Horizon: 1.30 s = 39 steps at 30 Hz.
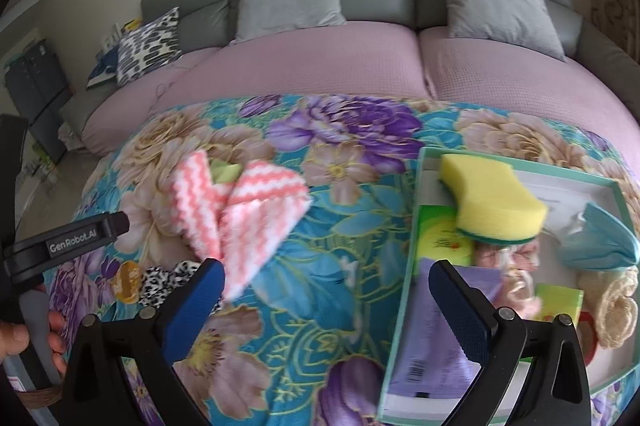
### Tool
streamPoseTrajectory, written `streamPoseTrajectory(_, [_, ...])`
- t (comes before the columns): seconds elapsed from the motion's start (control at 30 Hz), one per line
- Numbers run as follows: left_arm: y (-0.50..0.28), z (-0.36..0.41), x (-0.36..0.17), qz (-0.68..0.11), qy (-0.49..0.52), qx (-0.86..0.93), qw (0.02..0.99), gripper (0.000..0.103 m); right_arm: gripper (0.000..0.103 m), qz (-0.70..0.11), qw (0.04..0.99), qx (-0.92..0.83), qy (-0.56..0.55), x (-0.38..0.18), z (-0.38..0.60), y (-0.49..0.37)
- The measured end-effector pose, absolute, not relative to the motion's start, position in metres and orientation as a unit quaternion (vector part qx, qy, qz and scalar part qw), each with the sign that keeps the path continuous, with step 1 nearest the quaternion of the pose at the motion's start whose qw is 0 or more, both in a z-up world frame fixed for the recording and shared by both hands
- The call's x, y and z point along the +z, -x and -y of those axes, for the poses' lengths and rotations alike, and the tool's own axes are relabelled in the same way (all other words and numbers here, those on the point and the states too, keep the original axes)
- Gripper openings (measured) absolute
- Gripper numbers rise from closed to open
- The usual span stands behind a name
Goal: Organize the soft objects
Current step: 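Move both tools back over the remaining pink-white cloth and scrunchie, then lower the left tool onto the leopard scrunchie and close it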
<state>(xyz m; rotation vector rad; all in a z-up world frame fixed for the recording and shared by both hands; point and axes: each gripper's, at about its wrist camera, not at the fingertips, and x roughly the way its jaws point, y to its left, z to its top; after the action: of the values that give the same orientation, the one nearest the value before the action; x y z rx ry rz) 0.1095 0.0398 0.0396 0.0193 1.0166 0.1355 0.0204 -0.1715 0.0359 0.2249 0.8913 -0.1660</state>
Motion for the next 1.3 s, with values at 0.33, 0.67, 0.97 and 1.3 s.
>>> streamPoseTrajectory(0.33, [-0.113, -0.060, 0.029, -0.501, 0.015, 0.073, 0.863, 0.096, 0.103, -0.447, 0.890, -0.032, -0.090, 0.018, 0.134, -0.036])
streamPoseTrajectory(0.67, [-0.114, -0.065, 0.018, -0.524, 0.062, 0.032, 0.849, 0.096, 0.103, -0.453, 0.885, -0.023, -0.100, 0.003, 0.131, -0.045])
streamPoseTrajectory(0.97, [-0.111, -0.046, -0.002, -0.560, 0.055, -0.005, 0.827, 0.096, 0.103, -0.450, 0.881, -0.039, -0.138, 0.003, 0.152, -0.042])
streamPoseTrajectory(1.3, [-0.106, -0.023, -0.019, -0.586, 0.009, -0.034, 0.809, 0.096, 0.103, -0.433, 0.885, -0.054, -0.164, 0.010, 0.169, -0.035])
